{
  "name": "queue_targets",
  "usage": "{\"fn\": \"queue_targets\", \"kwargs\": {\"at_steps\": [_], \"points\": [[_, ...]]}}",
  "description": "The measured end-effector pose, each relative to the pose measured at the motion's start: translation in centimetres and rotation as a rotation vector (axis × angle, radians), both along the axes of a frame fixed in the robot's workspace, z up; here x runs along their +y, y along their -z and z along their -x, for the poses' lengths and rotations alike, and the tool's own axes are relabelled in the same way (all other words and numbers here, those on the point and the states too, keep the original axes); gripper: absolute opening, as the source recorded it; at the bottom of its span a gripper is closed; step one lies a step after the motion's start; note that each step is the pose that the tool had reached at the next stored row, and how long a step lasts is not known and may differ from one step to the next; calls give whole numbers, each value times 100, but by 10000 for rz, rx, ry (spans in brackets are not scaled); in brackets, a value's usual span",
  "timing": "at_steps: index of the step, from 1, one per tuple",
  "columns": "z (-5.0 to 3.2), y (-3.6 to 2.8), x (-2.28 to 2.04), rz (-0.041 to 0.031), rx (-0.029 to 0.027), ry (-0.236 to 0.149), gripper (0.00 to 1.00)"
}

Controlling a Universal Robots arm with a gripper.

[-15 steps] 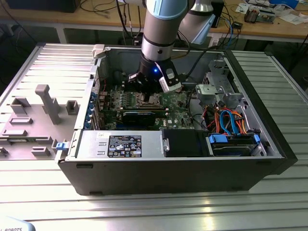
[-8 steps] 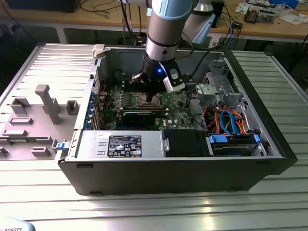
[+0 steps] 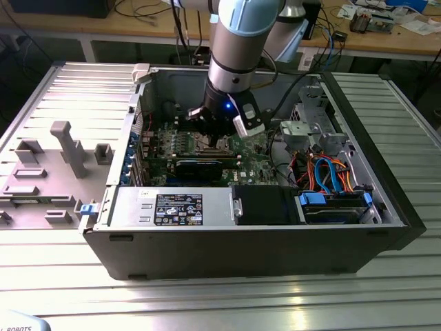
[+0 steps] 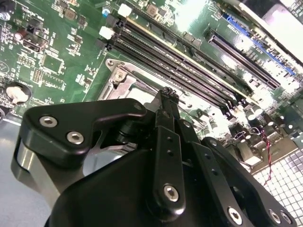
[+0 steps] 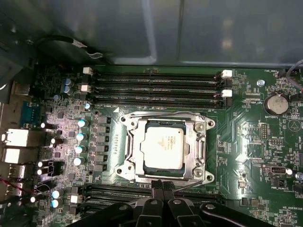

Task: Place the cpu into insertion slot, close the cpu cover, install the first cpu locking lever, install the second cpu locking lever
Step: 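Install the second cpu locking lever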

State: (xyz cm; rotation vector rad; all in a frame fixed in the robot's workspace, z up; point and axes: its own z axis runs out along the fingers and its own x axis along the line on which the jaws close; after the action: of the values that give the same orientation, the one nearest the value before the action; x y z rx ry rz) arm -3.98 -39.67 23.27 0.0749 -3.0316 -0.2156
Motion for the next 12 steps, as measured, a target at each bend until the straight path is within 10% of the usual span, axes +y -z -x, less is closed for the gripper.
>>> {"fn": "queue_targets", "kwargs": {"at_steps": [12], "points": [[85,57,-72,-151,12,436,11]]}}
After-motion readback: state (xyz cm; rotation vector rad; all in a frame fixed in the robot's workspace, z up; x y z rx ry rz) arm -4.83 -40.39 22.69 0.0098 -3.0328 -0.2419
